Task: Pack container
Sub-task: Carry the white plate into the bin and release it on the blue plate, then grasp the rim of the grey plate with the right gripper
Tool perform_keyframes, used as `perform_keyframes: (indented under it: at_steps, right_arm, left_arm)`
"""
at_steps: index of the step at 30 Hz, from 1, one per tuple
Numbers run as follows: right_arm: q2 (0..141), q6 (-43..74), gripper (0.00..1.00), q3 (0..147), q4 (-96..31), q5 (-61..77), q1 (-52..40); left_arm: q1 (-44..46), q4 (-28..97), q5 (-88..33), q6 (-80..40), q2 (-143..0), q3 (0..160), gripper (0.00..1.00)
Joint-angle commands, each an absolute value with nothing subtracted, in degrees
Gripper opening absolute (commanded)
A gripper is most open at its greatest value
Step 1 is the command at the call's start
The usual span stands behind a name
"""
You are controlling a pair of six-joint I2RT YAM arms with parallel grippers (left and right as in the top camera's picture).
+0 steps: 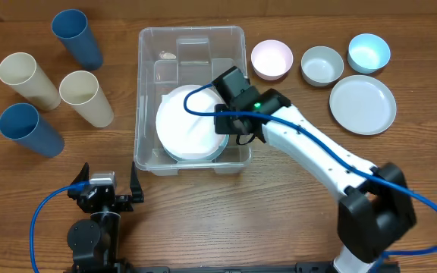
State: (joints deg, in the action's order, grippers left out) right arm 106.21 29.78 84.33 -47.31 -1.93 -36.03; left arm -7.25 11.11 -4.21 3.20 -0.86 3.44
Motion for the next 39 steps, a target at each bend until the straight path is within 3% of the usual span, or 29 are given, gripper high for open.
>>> perform_keyframes:
  at_steps: [1,3,4,5,13,17,20,23,29,35,39]
  right_arm:
    - [106.6,30.2,0.07,85.6,-46.7,-2.4,-36.0]
    - [106.6,30.1,0.43,85.6,-46.8,-2.4,-36.0]
    - [106.6,30.0,0.56,85.6,-47.0,-2.4,-36.0]
    - [106.6,29.9,0.59,85.6,-47.2,-2.2,-36.0]
    - [106.4,25.0,0.54,87.5,-47.6,4.1,-36.1]
    - [106.4,24.1,0.54,101.4,-56.6,4.5,-36.0]
    - [106.4,28.6,0.60,111.0,-65.1,-2.8,-34.0]
    - [106.4,33.8,0.63,116.8,-72.8,-10.3,-27.3]
    - [106.6,40.6,0.69,115.1,-79.2,-8.7,-1.0]
    - [106.7,40.1,0.68,99.9,-73.3,-4.3,16.0]
    - [106.8,40.1,0.66,86.9,-63.9,-4.4,18.7]
  left_arm:
    - [-7.6,11.1,-4.1,3.9,-0.3,3.3,1.00]
    - [-7.6,11.1,-4.1,3.9,-0.3,3.3,1.00]
    - [-7.6,11.1,-4.1,3.9,-0.3,3.3,1.00]
    - [-7.6,11.1,-4.1,3.9,-0.3,3.3,1.00]
    - [-7.6,11.1,-4.1,3.9,-0.3,3.3,1.00]
    - [-7.6,11.1,-4.1,3.9,-0.3,3.3,1.00]
    - [-7.6,11.1,-4.1,3.9,-0.3,3.3,1.00]
    - [-7.6,11.1,-4.1,3.9,-0.3,3.3,1.00]
    - [-7.6,11.1,-4.1,3.9,-0.3,3.3,1.00]
    - [-7.6,11.1,-4.1,3.9,-0.3,3.3,1.00]
    - [-7.6,11.1,-4.1,3.9,-0.3,3.3,1.00]
